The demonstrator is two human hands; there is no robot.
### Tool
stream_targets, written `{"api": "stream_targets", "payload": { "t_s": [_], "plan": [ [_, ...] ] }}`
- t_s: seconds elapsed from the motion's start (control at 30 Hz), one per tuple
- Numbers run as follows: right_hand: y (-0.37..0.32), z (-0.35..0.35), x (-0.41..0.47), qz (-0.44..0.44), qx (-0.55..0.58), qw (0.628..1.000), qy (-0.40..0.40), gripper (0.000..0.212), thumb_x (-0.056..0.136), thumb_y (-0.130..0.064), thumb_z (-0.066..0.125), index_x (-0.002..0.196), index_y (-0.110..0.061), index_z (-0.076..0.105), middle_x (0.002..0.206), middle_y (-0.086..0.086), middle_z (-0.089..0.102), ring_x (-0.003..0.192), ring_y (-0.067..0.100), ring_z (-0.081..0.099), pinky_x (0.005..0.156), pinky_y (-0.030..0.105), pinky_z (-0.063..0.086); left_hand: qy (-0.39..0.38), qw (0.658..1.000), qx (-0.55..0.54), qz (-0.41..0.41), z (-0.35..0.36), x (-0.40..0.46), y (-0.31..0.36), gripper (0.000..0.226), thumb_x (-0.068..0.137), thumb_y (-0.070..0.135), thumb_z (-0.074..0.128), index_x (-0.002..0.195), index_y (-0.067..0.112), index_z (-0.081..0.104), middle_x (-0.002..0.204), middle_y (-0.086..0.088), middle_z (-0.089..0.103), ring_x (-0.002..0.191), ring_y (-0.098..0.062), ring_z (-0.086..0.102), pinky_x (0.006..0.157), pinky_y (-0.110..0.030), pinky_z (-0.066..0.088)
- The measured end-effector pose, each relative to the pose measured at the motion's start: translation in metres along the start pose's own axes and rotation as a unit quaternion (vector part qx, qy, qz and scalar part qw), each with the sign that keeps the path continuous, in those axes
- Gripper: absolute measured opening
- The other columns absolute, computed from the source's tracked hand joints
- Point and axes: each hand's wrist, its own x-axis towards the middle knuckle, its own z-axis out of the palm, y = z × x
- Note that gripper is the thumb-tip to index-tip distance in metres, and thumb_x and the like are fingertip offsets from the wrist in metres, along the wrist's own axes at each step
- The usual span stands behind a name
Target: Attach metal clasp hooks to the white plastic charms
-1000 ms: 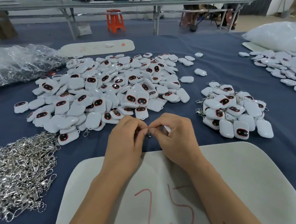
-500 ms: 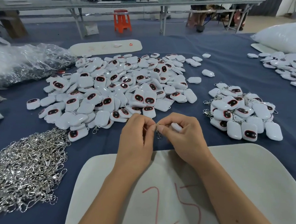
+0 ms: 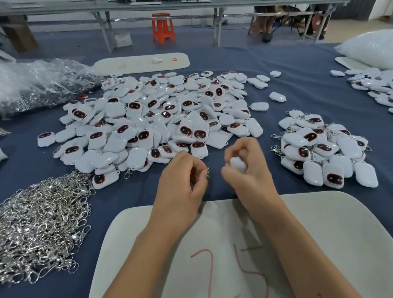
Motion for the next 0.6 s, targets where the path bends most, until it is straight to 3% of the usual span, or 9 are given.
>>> {"api": "stream_targets", "payload": {
  "t_s": [0.07,0.1,0.17,0.23,0.27,0.33,0.4,0.5,0.6],
  "plan": [
    [0.000,-0.002,0.002,0.050,0.052,0.997,0.021,0.031,0.077,-0.006,0.053,0.104,-0.017,0.044,0.089,0.012,0.050,0.069,0.024,0.041,0.060,0.035,0.038,-0.013,1.000,0.016,-0.011,0.002,-0.001,-0.001,0.017,0.091,0.008,0.063,0.082,0.021,0.059,0.085,0.011,0.057,0.078,-0.011,0.057,0.065,-0.026,0.044],
    [0.001,-0.001,0.002,0.065,0.045,0.997,0.026,0.032,0.079,-0.005,0.052,0.105,-0.021,0.043,0.093,0.013,0.053,0.070,0.026,0.048,0.063,0.037,0.040,-0.017,1.000,0.022,-0.013,0.002,-0.001,-0.001,0.018,0.091,0.009,0.063,0.081,0.023,0.058,0.085,0.011,0.057,0.078,-0.011,0.057,0.065,-0.024,0.044],
    [0.001,0.003,0.001,0.054,-0.001,0.998,0.042,0.038,0.092,0.005,0.054,0.105,-0.028,0.042,0.115,0.016,0.054,0.077,0.006,0.066,0.072,0.019,0.049,-0.022,0.999,0.025,-0.011,0.003,-0.002,0.000,0.019,0.090,0.010,0.063,0.081,0.025,0.057,0.085,0.013,0.056,0.078,-0.010,0.057,0.063,-0.020,0.041],
    [0.003,0.007,0.001,0.022,-0.043,0.997,0.063,0.042,0.099,0.009,0.055,0.107,-0.031,0.045,0.127,0.017,0.050,0.084,-0.012,0.064,0.075,0.007,0.048,-0.024,0.999,0.023,-0.008,0.002,-0.002,0.001,0.019,0.090,0.010,0.063,0.080,0.025,0.057,0.084,0.013,0.056,0.079,-0.010,0.057,0.063,-0.020,0.041],
    [0.005,0.007,0.002,0.012,-0.059,0.996,0.070,0.037,0.101,0.006,0.056,0.112,-0.029,0.049,0.127,0.016,0.053,0.089,-0.012,0.063,0.078,0.007,0.047,-0.024,0.999,0.023,-0.007,0.002,-0.002,0.001,0.019,0.090,0.010,0.063,0.080,0.025,0.057,0.084,0.013,0.056,0.079,-0.011,0.056,0.064,-0.020,0.041],
    [0.008,0.005,0.005,0.008,-0.053,0.996,0.068,0.028,0.103,0.002,0.055,0.121,-0.020,0.056,0.115,0.012,0.067,0.092,-0.002,0.068,0.082,0.013,0.052,-0.025,0.999,0.024,-0.003,0.002,-0.002,0.002,0.018,0.090,0.010,0.063,0.081,0.024,0.057,0.084,0.013,0.055,0.080,-0.013,0.056,0.063,-0.018,0.040],
    [0.009,0.003,0.007,0.009,-0.004,0.997,0.074,0.027,0.101,-0.001,0.061,0.123,-0.017,0.060,0.096,0.006,0.071,0.078,0.007,0.071,0.076,0.022,0.059,-0.032,0.999,0.029,0.004,0.002,-0.002,0.002,0.019,0.089,0.010,0.063,0.080,0.026,0.056,0.085,0.013,0.055,0.080,-0.014,0.056,0.063,-0.018,0.039],
    [0.007,0.001,0.009,-0.006,-0.033,0.993,0.113,0.024,0.092,-0.014,0.077,0.110,-0.024,0.065,0.084,-0.008,0.068,0.070,0.004,0.059,0.069,0.016,0.049,-0.058,0.997,0.041,0.016,0.003,-0.003,0.002,0.020,0.088,0.010,0.062,0.080,0.026,0.055,0.087,0.014,0.054,0.077,-0.013,0.056,0.064,-0.029,0.045],
    [0.010,0.001,0.011,-0.007,-0.075,0.993,0.093,0.008,0.093,-0.017,0.075,0.091,-0.024,0.072,0.076,-0.008,0.067,0.066,0.003,0.054,0.064,0.015,0.045,-0.071,0.997,0.036,0.023,0.004,-0.002,0.000,0.018,0.087,0.011,0.061,0.079,0.026,0.054,0.088,0.014,0.054,0.075,-0.012,0.056,0.063,-0.033,0.047]
  ]
}}
